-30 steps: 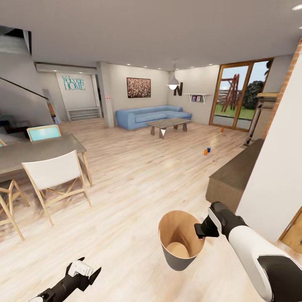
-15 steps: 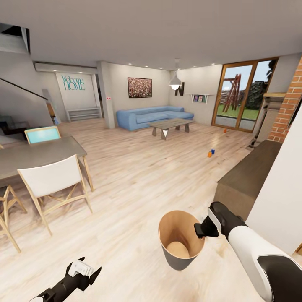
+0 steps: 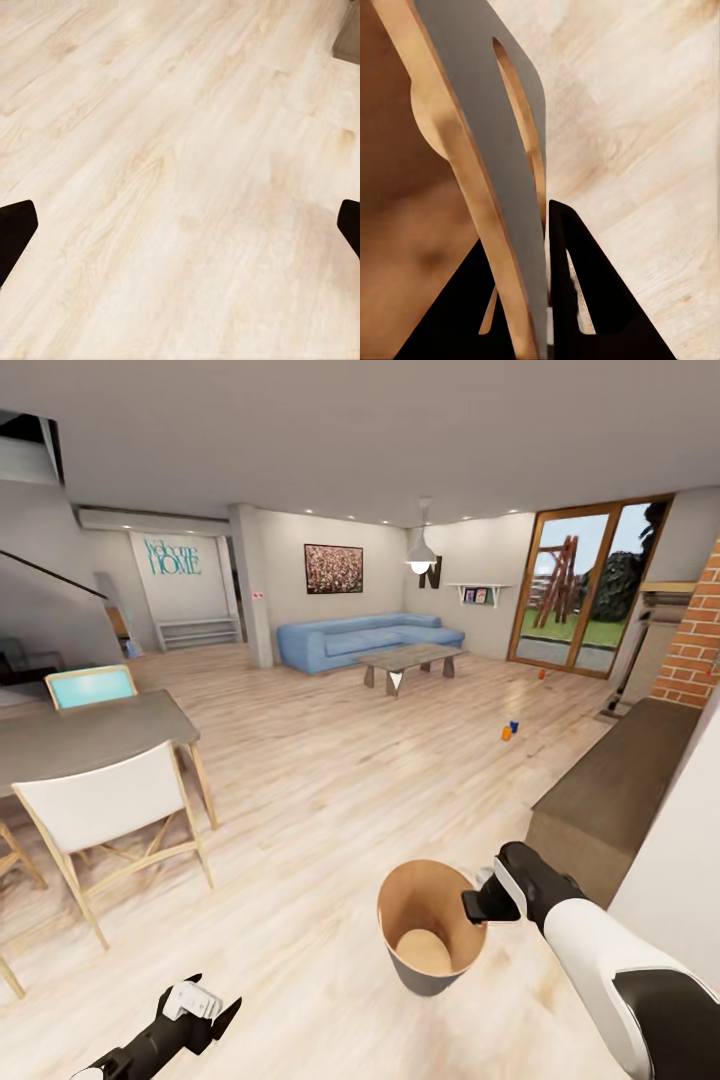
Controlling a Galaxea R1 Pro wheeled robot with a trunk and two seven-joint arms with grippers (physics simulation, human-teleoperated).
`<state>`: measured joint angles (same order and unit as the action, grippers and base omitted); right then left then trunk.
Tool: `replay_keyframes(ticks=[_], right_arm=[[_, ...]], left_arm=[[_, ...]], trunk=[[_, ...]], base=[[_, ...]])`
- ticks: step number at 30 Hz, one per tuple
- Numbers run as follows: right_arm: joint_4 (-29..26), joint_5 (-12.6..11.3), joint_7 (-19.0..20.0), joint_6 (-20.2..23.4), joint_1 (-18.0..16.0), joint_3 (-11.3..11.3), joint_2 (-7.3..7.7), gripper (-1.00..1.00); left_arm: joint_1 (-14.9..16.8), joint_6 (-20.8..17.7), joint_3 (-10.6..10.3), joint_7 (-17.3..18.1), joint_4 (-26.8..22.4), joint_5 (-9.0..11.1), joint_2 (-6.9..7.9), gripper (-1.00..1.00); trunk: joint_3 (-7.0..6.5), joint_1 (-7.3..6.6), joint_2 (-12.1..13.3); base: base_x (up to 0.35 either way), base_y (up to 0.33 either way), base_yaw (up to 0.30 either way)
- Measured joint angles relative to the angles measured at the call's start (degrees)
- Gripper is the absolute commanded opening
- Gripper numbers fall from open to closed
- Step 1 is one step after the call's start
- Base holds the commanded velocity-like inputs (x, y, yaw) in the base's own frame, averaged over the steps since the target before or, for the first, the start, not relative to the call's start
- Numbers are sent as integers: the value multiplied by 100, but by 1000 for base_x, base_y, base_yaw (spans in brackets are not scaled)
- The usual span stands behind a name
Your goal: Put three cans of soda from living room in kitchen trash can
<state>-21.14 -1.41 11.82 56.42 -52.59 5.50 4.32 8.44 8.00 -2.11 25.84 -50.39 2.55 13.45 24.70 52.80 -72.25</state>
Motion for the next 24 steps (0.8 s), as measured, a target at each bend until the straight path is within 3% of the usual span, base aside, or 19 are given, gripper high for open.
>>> replay_keyframes(ticks=[24], right_arm=[[-2, 18, -2, -88, 15, 7, 9, -100]], left_arm=[[0, 0, 3, 0, 5, -18, 0, 100]], trunk=[[0, 0, 0]], base=[[320, -86, 0]])
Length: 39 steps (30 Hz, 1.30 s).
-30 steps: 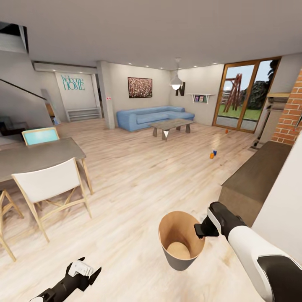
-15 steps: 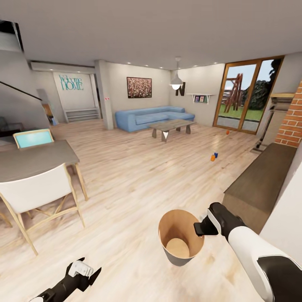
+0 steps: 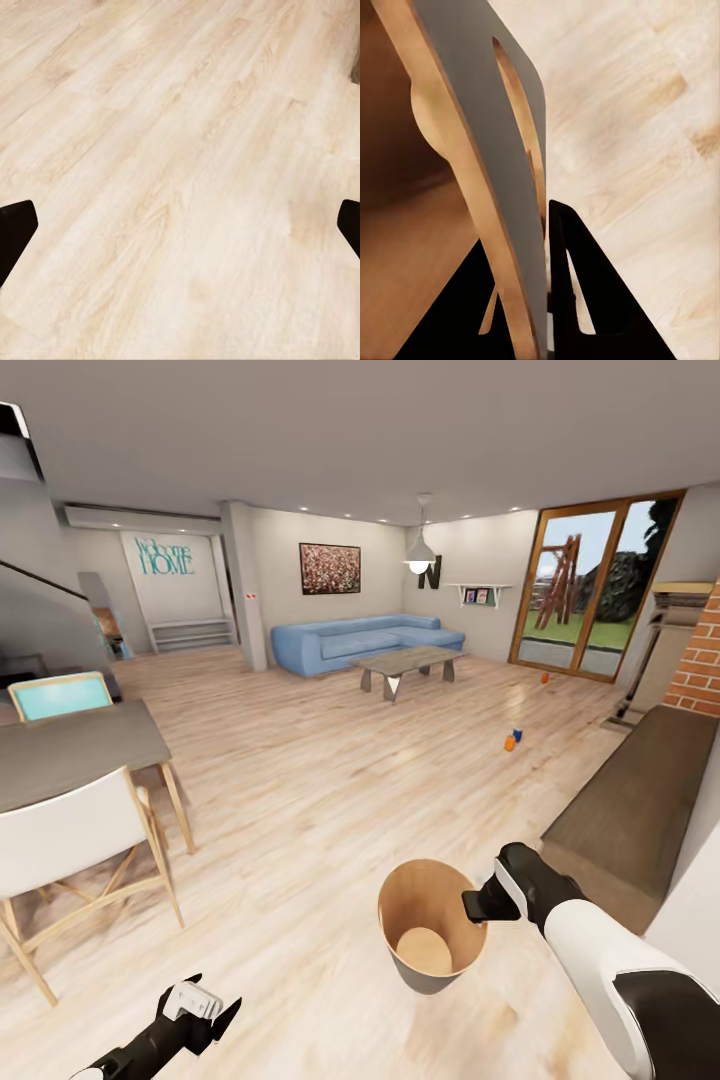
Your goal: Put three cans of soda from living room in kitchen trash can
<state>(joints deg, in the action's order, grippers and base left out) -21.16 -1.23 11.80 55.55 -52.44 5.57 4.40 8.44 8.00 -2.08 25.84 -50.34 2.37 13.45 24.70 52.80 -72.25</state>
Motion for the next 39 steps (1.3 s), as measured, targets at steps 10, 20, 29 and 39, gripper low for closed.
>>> replay_keyframes(ticks=[10, 20, 29, 39], right_arm=[[3, -4, -2, -1, 0, 0, 0, -100], [3, 1, -4, -7, 1, 0, 0, -100], [-2, -12, -1, -7, 6, 13, 102, -100], [0, 126, 130, -505, 94, 853, 441, -100]], left_arm=[[0, 0, -2, 0, 6, 0, 0, 100], [0, -4, -3, 0, 43, -3, 0, 100], [3, 0, -3, 0, 99, 0, 0, 100], [0, 0, -3, 0, 114, -9, 0, 100]], trunk=[[0, 0, 0], [0, 0, 0], [0, 0, 0], [0, 0, 0]], base=[[328, -2, 0], [328, 0, 0], [328, 0, 0], [328, 0, 0]])
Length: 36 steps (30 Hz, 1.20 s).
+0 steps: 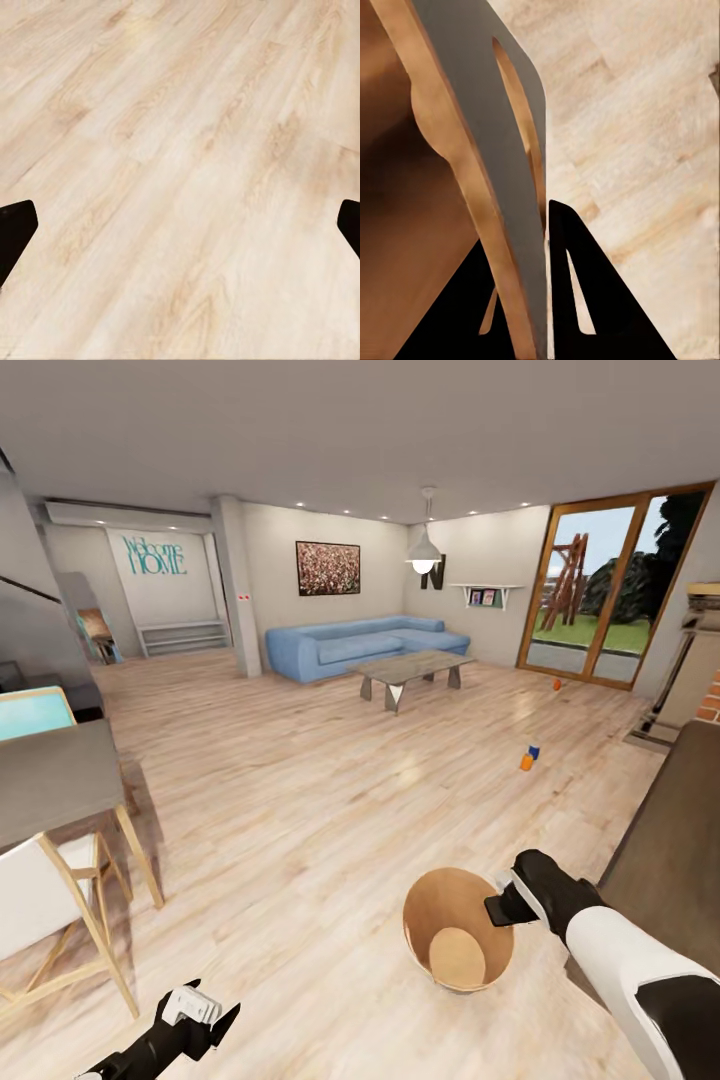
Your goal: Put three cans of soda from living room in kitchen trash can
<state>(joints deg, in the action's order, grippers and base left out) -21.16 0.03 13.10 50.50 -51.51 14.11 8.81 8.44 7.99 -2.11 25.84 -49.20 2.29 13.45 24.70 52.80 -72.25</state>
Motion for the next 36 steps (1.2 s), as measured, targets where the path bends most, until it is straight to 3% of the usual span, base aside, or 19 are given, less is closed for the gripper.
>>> replay_keyframes(ticks=[2, 4, 6, 9, 13, 17, 21, 36], right_arm=[[13, 205, 328, -189, 20, 363, 34, -100], [0, -84, 574, -199, 28, 436, 42, -100], [-2, -138, 672, -202, 52, 478, 42, -100], [7, 272, 667, -271, 81, 559, 46, -100], [-7, 16, 715, -236, 99, 518, 42, -100], [-6, 196, 705, -269, 106, 551, 37, -100], [-10, 66, 719, -253, 108, 522, 36, -100], [4, 133, 1302, -239, 104, 489, 76, -100]], left_arm=[[-1, 0, -3, 0, 9, -3, 0, 100], [2, 0, -7, 0, 41, -2, 0, 100], [1, 0, -9, 0, 71, -1, 0, 100], [1, 0, -8, 0, 83, -2, 0, 100], [1, 0, -9, 0, 91, -7, 0, 100], [0, 0, -9, 0, 93, -8, 0, 100], [2, 0, -9, 0, 94, -9, 0, 100], [2, 3, -10, -1, 97, -9, 0, 100]], trunk=[[0, 0, 0], [0, 0, 0], [0, 0, 0], [0, 0, 0], [0, 0, 0], [0, 0, 0], [0, 0, 0], [0, 0, 0]], base=[[328, 0, 0], [328, 0, 0], [328, 0, 0], [328, 0, 0], [328, 0, 0], [328, 0, 0], [328, 0, 0], [328, 0, 0]])
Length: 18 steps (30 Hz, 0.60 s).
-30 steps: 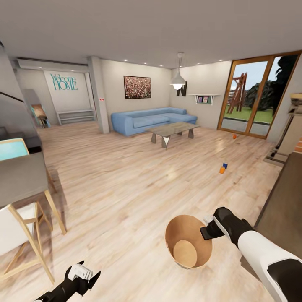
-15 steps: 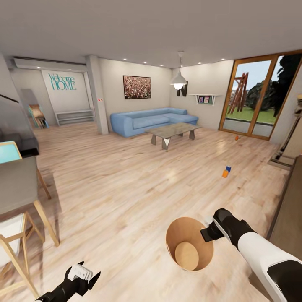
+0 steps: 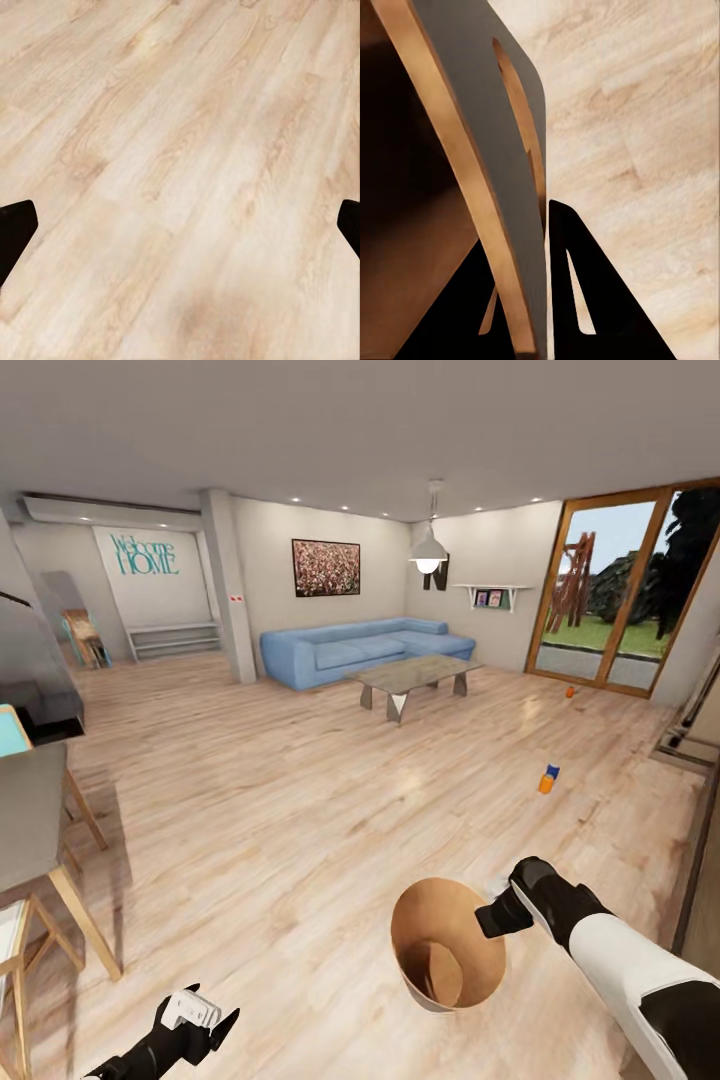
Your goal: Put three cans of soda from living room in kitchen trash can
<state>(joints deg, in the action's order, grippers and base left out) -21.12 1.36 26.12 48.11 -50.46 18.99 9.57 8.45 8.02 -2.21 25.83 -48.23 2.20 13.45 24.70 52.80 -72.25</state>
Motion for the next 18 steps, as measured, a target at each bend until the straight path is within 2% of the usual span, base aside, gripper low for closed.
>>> replay_keyframes(ticks=[18], right_arm=[[13, -16, 17, -17, 4, -3, 2, -100]], left_arm=[[1, 4, -7, -8, 5, 0, 0, 100]], trunk=[[0, 0, 0]], base=[[328, 0, 0]])
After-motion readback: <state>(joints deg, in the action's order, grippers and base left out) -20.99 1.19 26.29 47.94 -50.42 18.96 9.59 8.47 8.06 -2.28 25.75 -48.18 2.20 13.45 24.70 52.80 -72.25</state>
